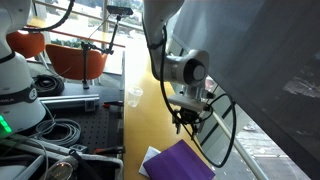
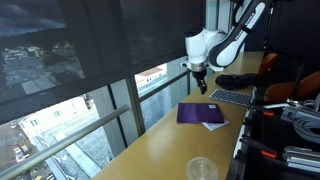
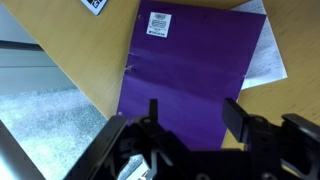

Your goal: Close the purple file holder

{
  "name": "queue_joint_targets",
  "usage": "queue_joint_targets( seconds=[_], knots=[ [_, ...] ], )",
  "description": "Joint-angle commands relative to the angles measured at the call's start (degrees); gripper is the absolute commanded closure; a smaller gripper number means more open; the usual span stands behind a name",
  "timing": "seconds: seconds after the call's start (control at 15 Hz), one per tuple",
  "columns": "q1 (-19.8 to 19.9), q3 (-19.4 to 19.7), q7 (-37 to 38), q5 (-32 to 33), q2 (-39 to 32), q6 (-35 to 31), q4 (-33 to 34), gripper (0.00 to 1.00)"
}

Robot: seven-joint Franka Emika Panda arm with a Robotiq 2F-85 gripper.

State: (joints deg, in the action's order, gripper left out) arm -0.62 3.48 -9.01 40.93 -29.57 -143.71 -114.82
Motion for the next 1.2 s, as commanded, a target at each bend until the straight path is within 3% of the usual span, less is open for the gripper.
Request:
queue_joint_targets(
  seconds=[0.0, 0.27, 0.53, 0.8, 1.13],
  knots=[
    [3.3, -3.1, -5.9, -9.6, 10.3, 2.6, -7.4, 0.02],
    [9.5, -6.5, -19.2, -30.5, 18.4, 9.5, -10.3, 0.00],
    [11.1, -3.6, -24.4, -46.2, 24.3, 21.1, -7.6, 0.00],
    [10.3, -0.8, -22.6, -54.2, 28.4, 25.0, -5.2, 0.00],
    [8.9, 0.1, -21.9, -54.1, 31.0, 23.9, -4.8, 0.00]
  ],
)
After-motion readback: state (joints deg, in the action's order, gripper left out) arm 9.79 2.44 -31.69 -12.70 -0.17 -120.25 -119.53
